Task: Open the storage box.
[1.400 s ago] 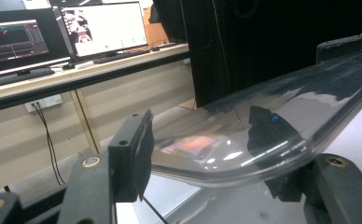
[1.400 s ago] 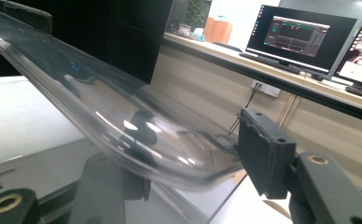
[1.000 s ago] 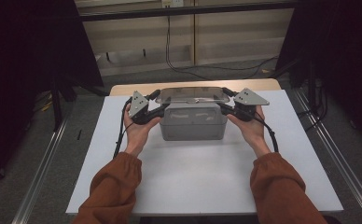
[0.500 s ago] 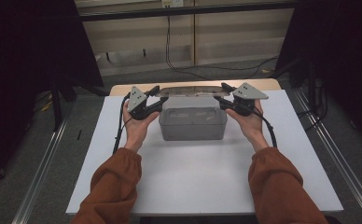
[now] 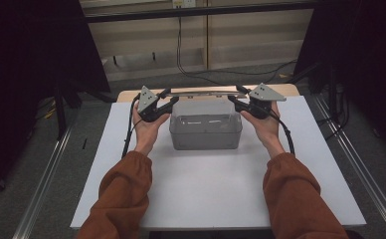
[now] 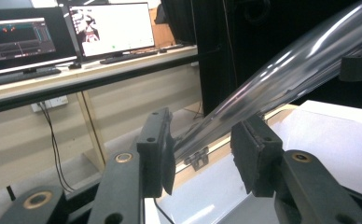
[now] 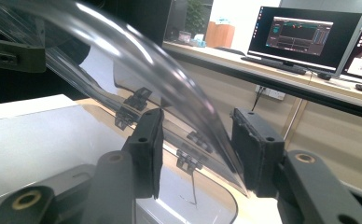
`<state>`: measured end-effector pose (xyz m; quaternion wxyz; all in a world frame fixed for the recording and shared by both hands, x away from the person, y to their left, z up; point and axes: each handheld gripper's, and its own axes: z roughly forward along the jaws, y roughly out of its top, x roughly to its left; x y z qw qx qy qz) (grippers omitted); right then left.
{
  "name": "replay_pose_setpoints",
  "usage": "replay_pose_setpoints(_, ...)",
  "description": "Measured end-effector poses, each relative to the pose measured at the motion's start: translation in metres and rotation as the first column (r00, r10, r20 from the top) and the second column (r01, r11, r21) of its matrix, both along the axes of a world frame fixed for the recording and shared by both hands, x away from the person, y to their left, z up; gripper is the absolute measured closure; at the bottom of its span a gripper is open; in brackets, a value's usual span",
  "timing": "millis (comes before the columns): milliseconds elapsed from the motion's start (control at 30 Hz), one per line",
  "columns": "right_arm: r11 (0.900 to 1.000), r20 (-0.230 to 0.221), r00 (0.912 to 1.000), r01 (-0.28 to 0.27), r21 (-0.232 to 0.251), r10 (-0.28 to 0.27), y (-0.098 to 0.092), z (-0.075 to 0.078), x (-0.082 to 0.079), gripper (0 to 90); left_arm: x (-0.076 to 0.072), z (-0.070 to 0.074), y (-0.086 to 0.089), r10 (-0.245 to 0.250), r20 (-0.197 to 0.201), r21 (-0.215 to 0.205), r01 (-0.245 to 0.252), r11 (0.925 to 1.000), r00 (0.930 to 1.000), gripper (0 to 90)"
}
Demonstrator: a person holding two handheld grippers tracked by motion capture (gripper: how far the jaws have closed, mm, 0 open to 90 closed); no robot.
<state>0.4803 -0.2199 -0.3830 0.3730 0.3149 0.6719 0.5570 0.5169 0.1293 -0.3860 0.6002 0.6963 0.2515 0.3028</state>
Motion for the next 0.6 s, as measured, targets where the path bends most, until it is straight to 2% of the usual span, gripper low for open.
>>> replay_pose_setpoints(133,1.0,-0.01,0.9999,0.003,0.002,-0.003,-0.001,-0.003,0.005,55.0,0.006,-0.003,-0.002,0.004,-0.012,0.003,-0.004,1.0,0.9999,57.9)
replay_pose_setpoints(267,1.0,-0.017,0.9999,0.002,-0.006,-0.003,-0.001,-0.001,0.009,54.2,0.011,-0.004,-0.003,0.008,-0.007,0.008,-0.008,0.9999,0.9999,59.2)
replay_pose_setpoints(300,1.0,-0.02,0.9998,-0.002,-0.009,0.002,0.0,-0.001,0.011,53.1,0.012,-0.003,-0.002,0.004,-0.008,0.01,-0.003,0.9999,1.0,59.6)
replay_pose_setpoints(333,1.0,-0.023,0.9997,0.007,-0.016,-0.008,0.001,-0.001,0.014,48.2,0.013,-0.003,-0.002,0.005,-0.005,0.013,-0.005,0.9999,1.0,61.3)
replay_pose_setpoints(367,1.0,-0.023,0.9997,0.007,-0.016,-0.008,0.001,-0.001,0.014,48.2,0.014,-0.002,-0.001,0.005,-0.004,0.021,-0.005,0.9998,1.0,61.3)
replay_pose_setpoints(400,1.0,-0.035,0.9993,0.009,-0.017,-0.009,0.0,-0.003,0.018,45.5,0.014,-0.001,-0.001,0.005,-0.003,0.017,-0.005,0.9998,1.0,62.8)
replay_pose_setpoints(567,1.0,-0.06,0.9982,0.005,-0.013,-0.006,-0.001,-0.007,0.024,43.4,0.018,0.0,-0.001,0.008,-0.003,0.01,-0.008,0.9999,1.0,64.0)
replay_pose_setpoints(600,1.0,-0.063,0.998,0.006,-0.012,-0.007,0.0,-0.007,0.026,43.3,0.019,0.0,-0.001,0.012,-0.002,-0.005,-0.012,0.9999,0.9999,64.0)
